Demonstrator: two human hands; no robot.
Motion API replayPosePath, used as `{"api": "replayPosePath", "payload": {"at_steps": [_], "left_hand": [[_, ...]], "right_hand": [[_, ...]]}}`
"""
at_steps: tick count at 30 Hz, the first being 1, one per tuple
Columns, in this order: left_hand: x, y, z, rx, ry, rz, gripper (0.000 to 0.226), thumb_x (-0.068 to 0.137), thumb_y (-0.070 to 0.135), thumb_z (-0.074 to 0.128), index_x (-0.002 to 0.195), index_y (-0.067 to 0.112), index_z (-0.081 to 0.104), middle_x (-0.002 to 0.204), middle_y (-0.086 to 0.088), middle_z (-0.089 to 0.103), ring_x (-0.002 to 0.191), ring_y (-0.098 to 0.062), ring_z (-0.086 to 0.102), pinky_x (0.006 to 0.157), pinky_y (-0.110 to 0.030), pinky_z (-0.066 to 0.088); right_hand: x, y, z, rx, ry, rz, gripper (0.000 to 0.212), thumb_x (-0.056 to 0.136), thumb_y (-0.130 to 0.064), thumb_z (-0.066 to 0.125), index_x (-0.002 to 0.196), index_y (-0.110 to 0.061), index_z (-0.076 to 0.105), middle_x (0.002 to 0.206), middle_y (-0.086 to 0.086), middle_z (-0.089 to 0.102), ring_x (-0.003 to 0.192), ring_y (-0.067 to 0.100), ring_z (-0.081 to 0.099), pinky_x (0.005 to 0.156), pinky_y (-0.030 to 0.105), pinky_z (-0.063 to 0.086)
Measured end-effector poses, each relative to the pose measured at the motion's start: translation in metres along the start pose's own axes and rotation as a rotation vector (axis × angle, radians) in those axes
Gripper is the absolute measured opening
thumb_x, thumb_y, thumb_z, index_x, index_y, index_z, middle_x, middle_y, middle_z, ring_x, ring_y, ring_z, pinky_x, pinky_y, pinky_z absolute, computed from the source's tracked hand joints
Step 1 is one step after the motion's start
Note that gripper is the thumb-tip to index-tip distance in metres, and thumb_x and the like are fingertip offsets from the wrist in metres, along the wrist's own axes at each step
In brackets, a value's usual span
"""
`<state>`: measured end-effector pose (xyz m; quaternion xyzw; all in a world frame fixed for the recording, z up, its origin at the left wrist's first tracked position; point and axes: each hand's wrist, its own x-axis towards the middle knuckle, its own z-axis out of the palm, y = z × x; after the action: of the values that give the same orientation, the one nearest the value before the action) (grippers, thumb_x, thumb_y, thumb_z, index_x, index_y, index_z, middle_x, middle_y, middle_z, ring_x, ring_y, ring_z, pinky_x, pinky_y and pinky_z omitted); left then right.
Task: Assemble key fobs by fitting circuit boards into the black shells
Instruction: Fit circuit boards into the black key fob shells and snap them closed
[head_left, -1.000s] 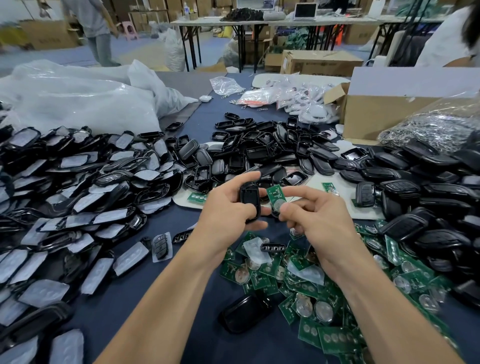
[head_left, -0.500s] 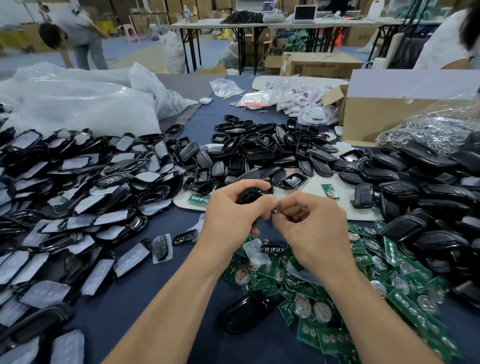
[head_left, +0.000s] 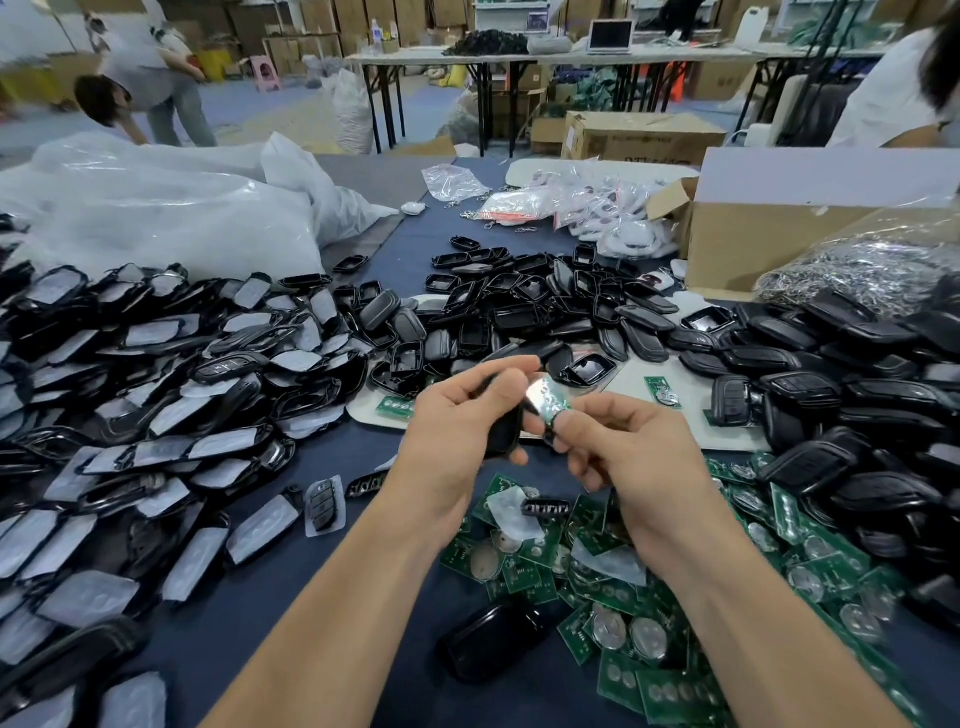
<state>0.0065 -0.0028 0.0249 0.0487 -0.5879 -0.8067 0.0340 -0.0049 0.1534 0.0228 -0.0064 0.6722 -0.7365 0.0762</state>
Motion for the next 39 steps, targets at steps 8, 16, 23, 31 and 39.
{"api": "replayPosePath", "payload": {"at_steps": [8,16,23,31,39], "left_hand": [[-0.003,-0.006,0.004,0.04,0.382,0.048,0.057,0.11,0.05,0.037,0.079,0.019,0.073,0.064,-0.007,0.066,0.046,-0.014,0.054,0.039,-0.025,0.041],[-0.007,-0.012,0.015,0.127,0.354,0.139,0.047,0.1,0.053,0.041,0.069,0.027,0.065,0.069,-0.008,0.07,0.061,-0.024,0.058,0.062,-0.036,0.048],[-0.003,-0.005,0.007,0.173,0.206,0.144,0.038,0.107,0.02,0.047,0.078,0.017,0.072,0.08,-0.009,0.075,0.063,-0.011,0.062,0.055,-0.019,0.048],[0.005,-0.002,-0.008,0.186,0.007,-0.006,0.037,0.092,-0.015,0.053,0.101,0.012,0.078,0.102,-0.005,0.081,0.087,-0.018,0.077,0.073,-0.027,0.062],[0.008,-0.007,-0.011,0.272,-0.002,-0.054,0.035,0.092,-0.014,0.064,0.097,0.017,0.08,0.098,-0.01,0.081,0.086,-0.021,0.078,0.072,-0.026,0.062]], "right_hand": [[-0.015,-0.003,0.018,0.118,-0.113,0.112,0.034,0.094,-0.003,0.067,0.067,-0.022,0.076,0.062,0.01,0.068,0.04,0.011,0.048,0.037,0.019,0.034],[-0.02,0.005,0.037,0.197,-0.075,0.194,0.022,0.095,-0.002,0.066,0.074,-0.003,0.067,0.061,0.016,0.067,0.04,0.016,0.055,0.036,0.021,0.04],[-0.012,0.008,0.024,0.012,0.034,0.072,0.02,0.087,-0.005,0.074,0.067,-0.008,0.072,0.059,0.015,0.068,0.039,0.018,0.053,0.037,0.022,0.038],[0.003,0.008,0.002,-0.207,0.167,-0.06,0.017,0.078,-0.015,0.081,0.076,-0.031,0.078,0.057,0.006,0.07,0.042,0.013,0.055,0.047,0.027,0.045],[0.008,0.006,-0.014,-0.545,0.248,-0.249,0.018,0.077,-0.017,0.084,0.072,-0.034,0.078,0.056,-0.008,0.068,0.042,0.006,0.052,0.042,0.013,0.036]]}}
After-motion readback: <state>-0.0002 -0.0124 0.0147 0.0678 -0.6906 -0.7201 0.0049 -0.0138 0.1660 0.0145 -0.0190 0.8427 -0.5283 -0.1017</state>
